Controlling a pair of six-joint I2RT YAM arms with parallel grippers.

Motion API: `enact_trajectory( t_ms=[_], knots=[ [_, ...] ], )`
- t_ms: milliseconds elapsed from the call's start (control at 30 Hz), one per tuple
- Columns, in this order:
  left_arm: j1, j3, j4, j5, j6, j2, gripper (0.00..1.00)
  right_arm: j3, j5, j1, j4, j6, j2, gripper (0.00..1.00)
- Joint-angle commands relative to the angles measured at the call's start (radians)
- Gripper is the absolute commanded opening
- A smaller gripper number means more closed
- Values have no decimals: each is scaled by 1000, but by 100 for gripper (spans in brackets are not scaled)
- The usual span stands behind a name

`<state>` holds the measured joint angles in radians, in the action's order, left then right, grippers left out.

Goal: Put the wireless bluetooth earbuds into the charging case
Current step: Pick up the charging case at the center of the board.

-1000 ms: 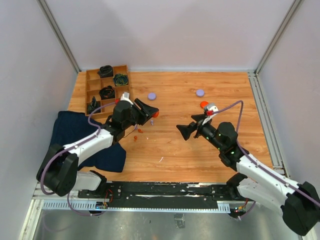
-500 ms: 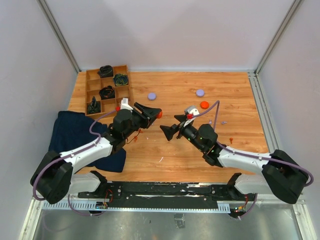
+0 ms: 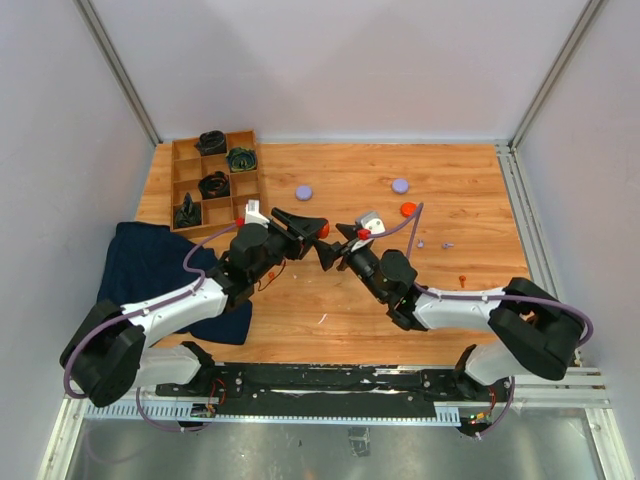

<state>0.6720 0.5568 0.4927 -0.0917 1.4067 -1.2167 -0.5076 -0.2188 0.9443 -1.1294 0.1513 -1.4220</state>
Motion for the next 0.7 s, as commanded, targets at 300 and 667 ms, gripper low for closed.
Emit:
enact_trajectory(
  t_ms=[300, 667],
  knots=[
    [28, -29, 58, -58, 21, 22, 46, -68, -151, 40, -107, -55, -70, 56],
    [31, -42, 67, -74, 26, 35, 46, -85, -176, 50, -94, -52, -110, 45]
  ],
)
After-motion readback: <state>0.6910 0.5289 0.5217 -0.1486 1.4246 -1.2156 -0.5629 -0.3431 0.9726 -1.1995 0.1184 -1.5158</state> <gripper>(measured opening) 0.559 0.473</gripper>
